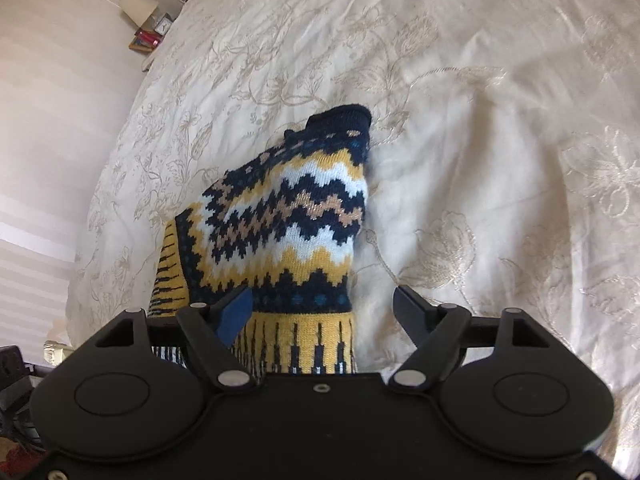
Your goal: Fold small clothes
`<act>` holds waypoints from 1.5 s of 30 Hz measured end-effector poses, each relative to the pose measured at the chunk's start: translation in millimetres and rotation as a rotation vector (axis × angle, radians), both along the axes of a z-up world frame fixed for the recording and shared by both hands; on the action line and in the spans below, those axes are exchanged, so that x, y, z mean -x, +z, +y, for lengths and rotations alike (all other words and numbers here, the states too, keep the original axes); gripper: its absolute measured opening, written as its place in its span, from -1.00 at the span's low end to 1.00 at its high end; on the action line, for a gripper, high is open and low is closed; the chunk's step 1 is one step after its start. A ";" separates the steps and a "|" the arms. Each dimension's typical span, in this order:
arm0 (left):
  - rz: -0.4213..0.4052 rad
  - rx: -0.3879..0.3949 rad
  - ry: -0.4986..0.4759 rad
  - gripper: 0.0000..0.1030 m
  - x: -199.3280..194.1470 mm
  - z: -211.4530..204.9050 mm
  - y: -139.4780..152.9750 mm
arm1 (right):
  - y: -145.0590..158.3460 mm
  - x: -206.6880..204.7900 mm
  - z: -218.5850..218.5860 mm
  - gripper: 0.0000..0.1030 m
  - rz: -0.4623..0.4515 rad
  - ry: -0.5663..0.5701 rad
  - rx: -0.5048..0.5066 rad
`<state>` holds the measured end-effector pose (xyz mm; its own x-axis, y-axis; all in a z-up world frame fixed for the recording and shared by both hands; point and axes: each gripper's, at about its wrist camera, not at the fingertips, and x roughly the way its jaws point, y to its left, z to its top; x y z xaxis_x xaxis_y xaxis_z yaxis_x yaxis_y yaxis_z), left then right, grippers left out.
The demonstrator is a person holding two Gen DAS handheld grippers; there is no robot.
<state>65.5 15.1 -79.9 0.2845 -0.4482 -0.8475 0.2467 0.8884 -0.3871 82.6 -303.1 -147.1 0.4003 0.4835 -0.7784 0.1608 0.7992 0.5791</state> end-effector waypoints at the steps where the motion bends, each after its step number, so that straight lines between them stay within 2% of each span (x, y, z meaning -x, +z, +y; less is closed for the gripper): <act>1: -0.030 0.010 -0.008 -0.05 0.4 -3.1 8.4 | 3.2 4.4 -2.3 0.61 -0.014 -0.008 0.015; 4: -0.102 0.033 -0.036 0.00 -7.5 -24.6 21.0 | 8.7 8.7 -5.5 0.62 -0.039 -0.022 0.059; 5: -0.119 0.038 -0.046 0.07 -12.2 -32.4 20.0 | 9.7 10.1 -7.9 0.62 -0.044 -0.026 0.070; 9: -0.154 0.016 -0.056 0.09 -39.5 -59.8 2.3 | 9.2 10.9 -11.0 0.63 -0.037 -0.050 0.105; 12: -0.141 -0.021 -0.028 0.09 -58.4 -63.4 -20.4 | 8.9 10.1 -10.2 0.63 -0.032 -0.067 0.124; 15: -0.078 -0.141 -0.027 0.08 -61.4 -46.6 -43.1 | 10.9 5.8 -6.8 0.63 -0.037 -0.080 0.134; 18: -0.051 -0.194 -0.053 0.09 -61.8 -32.9 -60.7 | 12.0 -1.7 -0.6 0.63 -0.043 -0.086 0.138; 23: -0.045 -0.170 -0.081 0.10 -63.5 -26.2 -59.7 | -1.5 -23.4 15.9 0.68 -0.012 -0.070 0.180; 26: -0.042 -0.162 -0.097 0.10 -63.5 -25.3 -61.6 | -25.0 -42.2 26.9 0.72 0.072 -0.055 0.246; 28: -0.042 -0.159 -0.110 0.10 -63.4 -24.1 -62.3 | -41.6 -53.7 34.5 0.84 0.120 -0.025 0.304; 30: -0.035 -0.150 -0.112 0.11 -64.5 -23.3 -63.3 | -50.4 -61.0 41.4 0.99 0.125 0.003 0.360; 33: -0.018 -0.135 -0.106 0.11 -67.2 -21.4 -63.4 | -52.9 -65.7 44.3 0.99 0.136 -0.006 0.375; 36: -0.007 -0.132 -0.110 0.11 -68.5 -22.0 -62.1 | -37.2 -55.5 43.2 0.97 0.084 -0.032 0.377; 40: -0.017 -0.135 -0.121 0.15 -66.5 -23.1 -62.3 | -5.5 -20.5 44.3 0.96 -0.014 -0.069 0.378; 43: -0.030 -0.132 -0.135 0.21 -64.9 -23.0 -63.7 | 4.1 6.6 50.5 0.97 -0.030 -0.081 0.390; 45: -0.045 -0.138 -0.149 0.25 -63.3 -24.2 -64.5 | -0.4 17.4 58.9 0.97 -0.010 -0.070 0.405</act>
